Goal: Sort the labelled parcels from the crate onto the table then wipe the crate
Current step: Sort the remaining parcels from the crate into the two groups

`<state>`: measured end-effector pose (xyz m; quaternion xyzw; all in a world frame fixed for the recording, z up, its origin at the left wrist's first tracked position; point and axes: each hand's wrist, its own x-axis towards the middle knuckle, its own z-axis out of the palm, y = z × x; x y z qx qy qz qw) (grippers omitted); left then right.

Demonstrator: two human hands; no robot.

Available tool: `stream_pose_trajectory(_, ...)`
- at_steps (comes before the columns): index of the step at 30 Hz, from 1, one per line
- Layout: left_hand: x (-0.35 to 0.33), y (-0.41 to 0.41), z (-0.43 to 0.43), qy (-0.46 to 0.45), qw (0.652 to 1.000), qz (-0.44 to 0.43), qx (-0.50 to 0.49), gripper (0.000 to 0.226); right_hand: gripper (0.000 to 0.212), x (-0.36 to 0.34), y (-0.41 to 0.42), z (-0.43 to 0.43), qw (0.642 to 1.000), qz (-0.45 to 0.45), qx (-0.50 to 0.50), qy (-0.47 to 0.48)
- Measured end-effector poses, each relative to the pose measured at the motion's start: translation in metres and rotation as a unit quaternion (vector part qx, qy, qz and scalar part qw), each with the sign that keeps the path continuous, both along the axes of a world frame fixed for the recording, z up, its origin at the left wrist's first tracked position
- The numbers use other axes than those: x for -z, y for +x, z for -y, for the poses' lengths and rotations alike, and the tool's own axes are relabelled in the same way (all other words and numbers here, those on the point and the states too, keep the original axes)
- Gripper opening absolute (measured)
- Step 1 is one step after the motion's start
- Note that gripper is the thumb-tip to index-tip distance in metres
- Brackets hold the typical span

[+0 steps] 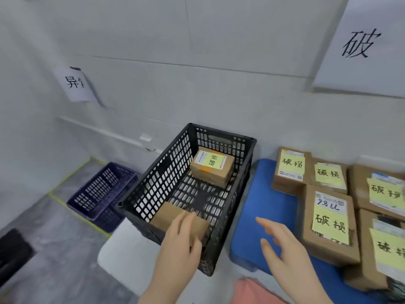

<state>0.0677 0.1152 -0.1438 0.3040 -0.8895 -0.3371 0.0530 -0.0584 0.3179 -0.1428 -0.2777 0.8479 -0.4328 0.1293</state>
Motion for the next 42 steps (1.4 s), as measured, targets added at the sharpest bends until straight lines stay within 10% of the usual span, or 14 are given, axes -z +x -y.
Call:
stream_pose_trajectory(25, 0.132, -0.255, 0.174, 0.051, 0.976, 0.163, 0.136, 0.069, 0.041, 0.024, -0.167, 0.253, 0.99, -0.025, 0.063, 0.127)
stream_pose_trajectory(35, 0.154, -0.238, 0.2, -0.056, 0.969, 0.158, 0.181, 0.063, 0.057, 0.092, -0.247, 0.297, 0.933, 0.001, -0.061, 0.354)
stream_pose_trajectory(42, 0.15, -0.227, 0.211, 0.032, 0.974, 0.142, 0.176, 0.068, 0.058, 0.116, -0.241, 0.291, 0.94, 0.045, -0.053, 0.334)
